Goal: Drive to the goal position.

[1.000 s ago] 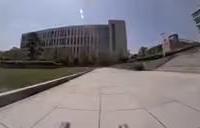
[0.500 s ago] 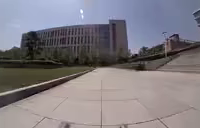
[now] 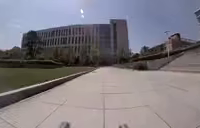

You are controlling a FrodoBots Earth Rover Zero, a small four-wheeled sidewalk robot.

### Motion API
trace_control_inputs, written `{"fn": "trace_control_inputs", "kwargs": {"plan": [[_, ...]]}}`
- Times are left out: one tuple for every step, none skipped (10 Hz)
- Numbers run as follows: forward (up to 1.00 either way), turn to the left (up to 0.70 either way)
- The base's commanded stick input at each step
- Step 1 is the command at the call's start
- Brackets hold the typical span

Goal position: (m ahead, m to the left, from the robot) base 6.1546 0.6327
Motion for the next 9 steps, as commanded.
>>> {"fn": "trace_control_inputs", "kwargs": {"plan": [[0.7, 0.0], [0.7, 0.0], [0.7, 0.0], [0.7, 0.0], [0.7, 0.0], [0.7, 0.0], [0.7, 0.0], [0.7, 0.0], [0.7, 0.0]]}}
